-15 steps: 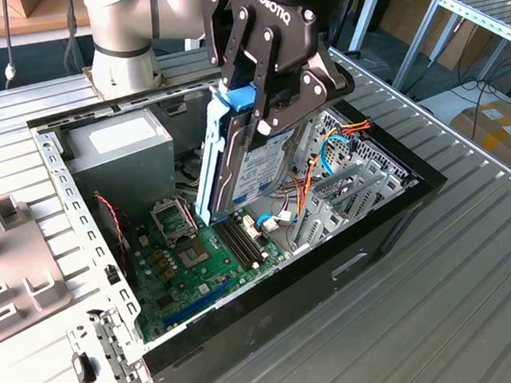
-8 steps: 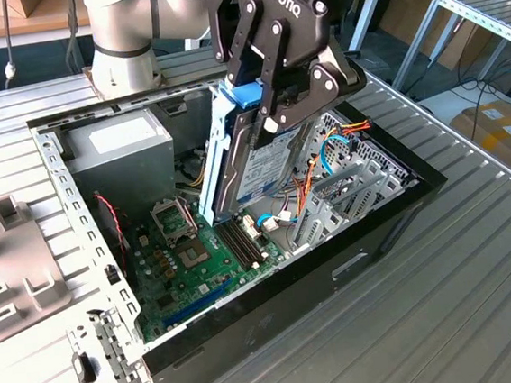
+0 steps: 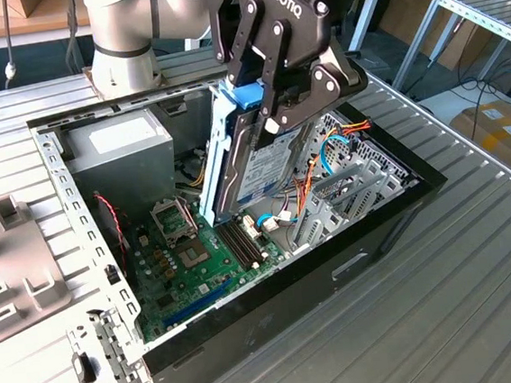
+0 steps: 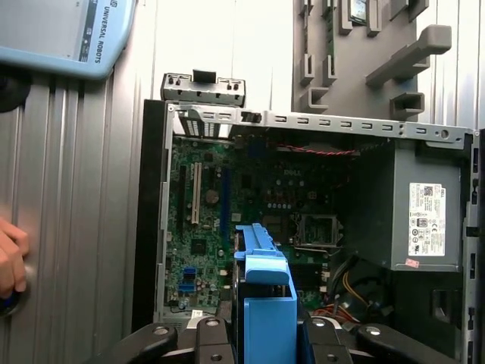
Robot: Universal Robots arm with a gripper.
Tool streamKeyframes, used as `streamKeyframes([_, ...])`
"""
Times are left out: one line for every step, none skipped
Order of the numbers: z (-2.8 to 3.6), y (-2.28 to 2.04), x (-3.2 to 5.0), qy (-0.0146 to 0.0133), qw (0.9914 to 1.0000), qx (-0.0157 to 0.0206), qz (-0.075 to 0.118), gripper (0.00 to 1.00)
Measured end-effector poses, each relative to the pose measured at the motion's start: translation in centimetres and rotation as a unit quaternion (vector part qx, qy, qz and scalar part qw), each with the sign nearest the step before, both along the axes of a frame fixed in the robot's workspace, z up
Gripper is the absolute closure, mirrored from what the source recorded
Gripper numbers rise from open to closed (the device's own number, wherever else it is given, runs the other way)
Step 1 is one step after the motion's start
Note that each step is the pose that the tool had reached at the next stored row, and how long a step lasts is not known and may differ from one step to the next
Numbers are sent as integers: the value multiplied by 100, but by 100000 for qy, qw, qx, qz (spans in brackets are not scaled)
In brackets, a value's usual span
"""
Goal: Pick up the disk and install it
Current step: 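Pick up the disk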
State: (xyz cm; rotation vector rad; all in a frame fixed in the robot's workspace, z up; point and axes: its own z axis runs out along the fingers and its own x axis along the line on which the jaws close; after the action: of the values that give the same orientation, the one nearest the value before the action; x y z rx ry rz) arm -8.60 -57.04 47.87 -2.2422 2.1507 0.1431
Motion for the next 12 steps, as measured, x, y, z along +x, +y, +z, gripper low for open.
streamKeyframes([0, -7, 0, 1, 100000, 1, -3, 63])
streamKeyframes([0, -15, 0, 1, 100000, 1, -3, 63])
streamKeyframes([0, -23, 0, 2, 100000, 0, -3, 63])
streamKeyframes([0, -37, 0, 1, 100000, -2, -4, 63])
streamKeyframes([0, -45, 1, 0, 100000, 5, -2, 63])
streamKeyframes([0, -53, 2, 0, 100000, 3, -2, 63])
streamKeyframes([0, -60, 2, 2, 100000, -1, -3, 63])
streamKeyframes([0, -66, 3, 3, 100000, -1, -4, 63])
streamKeyframes([0, -71, 7, 3, 100000, -2, 1, 63])
streamKeyframes([0, -74, 10, 2, 100000, -1, -3, 63])
streamKeyframes([0, -81, 15, 0, 100000, 1, -4, 63])
streamKeyframes([0, -84, 17, 2, 100000, -1, -4, 63])
